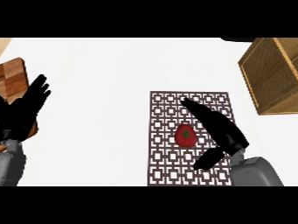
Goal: Pick the tomato from the placemat and place it in the basket
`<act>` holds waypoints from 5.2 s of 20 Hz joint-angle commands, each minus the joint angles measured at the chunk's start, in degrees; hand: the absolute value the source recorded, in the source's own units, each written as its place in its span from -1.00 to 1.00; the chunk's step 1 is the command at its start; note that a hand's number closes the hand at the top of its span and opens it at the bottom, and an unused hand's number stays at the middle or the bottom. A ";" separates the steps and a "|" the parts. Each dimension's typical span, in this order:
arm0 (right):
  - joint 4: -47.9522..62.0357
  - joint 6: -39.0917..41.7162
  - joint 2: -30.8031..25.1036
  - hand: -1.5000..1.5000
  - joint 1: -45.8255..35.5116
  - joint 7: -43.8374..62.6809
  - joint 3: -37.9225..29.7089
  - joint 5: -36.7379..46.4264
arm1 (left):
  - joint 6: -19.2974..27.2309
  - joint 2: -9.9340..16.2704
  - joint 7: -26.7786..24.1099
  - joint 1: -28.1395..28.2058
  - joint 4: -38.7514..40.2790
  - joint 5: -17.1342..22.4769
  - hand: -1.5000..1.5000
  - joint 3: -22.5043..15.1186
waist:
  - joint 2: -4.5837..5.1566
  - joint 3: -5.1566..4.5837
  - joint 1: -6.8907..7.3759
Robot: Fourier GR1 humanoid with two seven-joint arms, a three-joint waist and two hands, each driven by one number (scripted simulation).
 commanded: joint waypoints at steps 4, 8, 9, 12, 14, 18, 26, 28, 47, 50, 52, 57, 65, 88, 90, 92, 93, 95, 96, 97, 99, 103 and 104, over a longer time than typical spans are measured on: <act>3.58 -2.39 2.83 -1.00 -0.15 0.78 1.65 6.14 | -1.64 1.20 -2.15 -3.53 5.32 -1.01 0.00 2.40 | 0.04 -0.01 -0.08; 9.79 -4.59 5.00 -1.00 -4.47 0.42 1.31 9.14 | 0.69 -2.17 0.98 -2.12 -0.95 -2.09 0.00 -0.22 | 0.05 0.00 0.12; 8.44 -5.87 2.83 -1.00 0.28 -3.27 2.05 9.84 | -0.84 -1.07 -1.63 -1.99 3.33 -2.16 0.00 1.12 | 0.05 0.00 -0.05; 10.03 -4.84 3.57 1.00 -2.42 -1.99 5.59 13.58 | -1.07 -0.86 1.29 -1.58 -0.05 -1.12 0.00 1.13 | 0.01 0.00 0.11; 11.20 -5.55 5.58 1.00 -3.03 -1.54 6.42 15.00 | 0.69 -2.31 1.19 -1.80 -0.12 -2.46 0.00 0.53 | 0.02 0.00 0.05; 15.59 -6.82 5.71 1.00 -4.26 -4.93 4.48 15.72 | -1.20 -1.23 -1.79 -5.05 6.50 -2.27 0.00 2.24 | 0.08 -0.01 -0.06; -10.80 -4.50 -6.17 1.00 22.01 -9.89 14.30 16.65 | -0.94 -0.38 4.09 1.31 -4.08 -0.92 0.00 2.78 | -0.82 0.00 -1.94; -15.94 -8.54 -9.14 1.00 30.08 -11.47 18.66 19.44 | -0.87 -1.12 -0.34 2.33 -1.06 -1.72 0.00 2.93 | -0.56 -0.05 -2.26; -59.61 -17.76 -17.04 1.00 60.85 -20.11 14.83 -3.73 | -0.06 -2.63 0.65 0.61 -1.88 -2.43 0.00 1.73 | -0.21 -0.04 -1.32; -63.00 -17.79 -19.22 1.00 62.30 -19.72 8.05 -7.36 | -0.61 -1.59 0.67 -0.24 -0.74 -2.04 0.00 2.60 | -0.06 -0.06 -1.40; -64.13 -18.36 -15.68 1.00 60.11 -15.54 9.04 -5.92 | -1.27 -1.59 0.71 1.35 -1.92 -2.03 0.00 2.13 | 0.02 -0.13 -0.43; -66.01 -16.72 -13.99 1.00 53.64 -9.03 5.30 -7.07 | -1.02 -0.72 2.54 -3.45 0.15 -2.07 0.00 2.44 | 0.46 -0.23 -0.53; -63.43 -15.34 -9.33 1.00 36.34 4.56 -2.79 -10.33 | -1.45 -1.55 -0.16 -1.25 -0.43 -2.87 0.00 1.42 | 0.59 -0.33 1.09; -8.85 -4.04 -24.36 1.00 -12.95 5.08 -37.51 -24.65 | -0.55 -3.41 1.11 0.38 -1.63 -3.56 0.00 0.94 | 0.07 0.01 0.39; -4.61 -8.63 -20.43 1.00 -12.37 1.26 -33.36 -19.52 | -1.86 -1.39 0.33 -0.67 -0.90 -2.39 0.00 2.95 | 0.14 0.02 0.58; -1.92 -7.65 -21.06 1.00 -12.20 -1.34 -34.72 -21.17 | -3.33 -2.16 -2.98 0.95 1.93 -1.94 0.00 2.94 | 0.11 0.00 0.35; 1.26 -8.53 -21.85 1.00 -15.50 -1.62 -34.99 -20.70 | -1.55 -2.60 1.08 -1.49 -0.14 -2.48 0.00 2.25 | 0.09 0.01 0.37; 2.35 -7.42 -22.22 1.00 -10.23 -7.68 -37.35 -22.31 | 0.09 -3.90 -0.44 -1.39 0.99 -4.55 0.00 1.03 | 0.07 0.02 0.04; 2.93 -17.05 -20.53 1.00 -12.49 -0.16 -39.94 -16.61 | -2.34 -2.75 -0.48 0.30 -1.12 -2.80 0.00 1.46 | 0.18 0.05 0.75; 3.60 -18.05 -18.41 -1.00 -15.23 3.23 -37.69 -16.11 | -1.78 -2.10 0.28 -0.73 0.12 -2.65 0.00 2.58 | 0.17 0.00 0.75; 12.39 -15.53 -20.35 -1.00 -19.73 0.44 -37.53 -18.10 | -2.90 -2.64 -2.94 -0.40 3.63 -2.91 0.00 2.27 | 0.21 -0.01 0.62; 18.84 -17.09 -20.33 -1.00 -21.12 -6.43 -34.42 -15.58 | -0.80 -3.46 -3.23 -2.13 4.81 -4.45 0.00 2.16 | 0.14 -0.01 0.27; 20.05 -15.05 -22.09 -1.00 -21.49 -8.93 -36.39 -18.28 | -0.59 -3.54 0.45 -0.28 -1.07 -3.84 0.00 1.69 | 0.07 0.01 0.36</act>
